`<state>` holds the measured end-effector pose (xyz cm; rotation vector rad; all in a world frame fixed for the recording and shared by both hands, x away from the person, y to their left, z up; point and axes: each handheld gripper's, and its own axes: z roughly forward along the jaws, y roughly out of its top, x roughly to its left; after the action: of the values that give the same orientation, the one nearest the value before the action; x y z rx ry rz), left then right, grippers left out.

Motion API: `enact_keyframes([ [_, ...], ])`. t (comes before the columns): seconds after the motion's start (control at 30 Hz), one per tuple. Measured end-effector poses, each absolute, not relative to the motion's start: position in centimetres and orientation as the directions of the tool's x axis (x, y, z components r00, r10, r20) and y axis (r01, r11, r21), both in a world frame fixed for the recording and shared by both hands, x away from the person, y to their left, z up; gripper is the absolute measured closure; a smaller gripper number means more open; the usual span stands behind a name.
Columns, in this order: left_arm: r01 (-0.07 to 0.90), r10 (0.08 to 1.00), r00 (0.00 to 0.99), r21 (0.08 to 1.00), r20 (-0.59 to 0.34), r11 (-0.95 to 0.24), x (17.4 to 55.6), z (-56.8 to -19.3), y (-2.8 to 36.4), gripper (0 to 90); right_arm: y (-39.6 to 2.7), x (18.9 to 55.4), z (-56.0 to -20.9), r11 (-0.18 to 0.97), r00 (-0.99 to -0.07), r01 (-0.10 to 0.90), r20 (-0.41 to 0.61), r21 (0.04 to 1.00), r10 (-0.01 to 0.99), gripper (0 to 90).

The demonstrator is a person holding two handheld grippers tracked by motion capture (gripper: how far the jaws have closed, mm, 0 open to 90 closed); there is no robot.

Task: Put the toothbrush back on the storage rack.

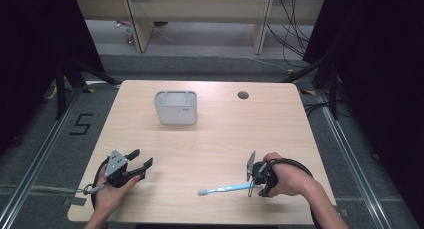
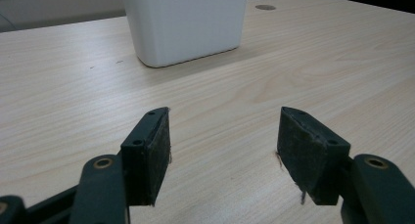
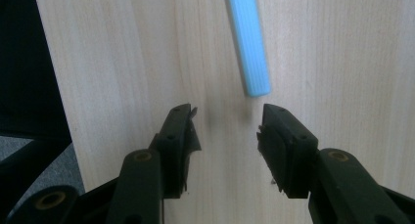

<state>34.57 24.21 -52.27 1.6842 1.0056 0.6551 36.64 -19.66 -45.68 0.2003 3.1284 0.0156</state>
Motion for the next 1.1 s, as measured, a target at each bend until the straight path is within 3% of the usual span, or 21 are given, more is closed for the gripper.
enact_keyframes([
  [0.37,0.307,0.862,0.505,0.943,-0.046,-0.13,34.6,-52.3,24.2,36.4,-18.4,37.0,-45.8,0.989,-0.989,0.145,-0.001,-0.013,0.145,55.2],
  [0.43,0.307,0.861,0.506,0.943,-0.045,-0.131,34.6,-52.3,24.2,36.4,-18.0,37.3,-45.9,0.995,-0.995,0.099,-0.012,-0.003,0.099,55.1],
  [0.6,0.306,0.861,0.507,0.943,-0.044,-0.132,34.6,-52.3,24.2,36.5,-17.2,37.4,-45.9,0.994,-0.994,0.11,-0.001,-0.001,0.11,54.7],
  [0.67,0.305,0.86,0.508,0.943,-0.044,-0.132,34.6,-52.3,24.2,36.4,-16.9,37.7,-46.0,0.998,-0.998,0.061,-0.007,0.009,0.061,54.6],
  [0.7,0.306,0.86,0.509,0.943,-0.043,-0.134,34.6,-52.3,24.2,36.4,-16.8,37.4,-45.9,0.994,-0.994,0.108,-0.004,-0.005,0.108,54.6],
  [1.1,0.306,0.859,0.51,0.942,-0.037,-0.141,34.6,-52.3,24.1,36.4,-15.2,37.6,-45.9,0.997,-0.997,0.083,-0.003,-0.005,0.083,54.7],
])
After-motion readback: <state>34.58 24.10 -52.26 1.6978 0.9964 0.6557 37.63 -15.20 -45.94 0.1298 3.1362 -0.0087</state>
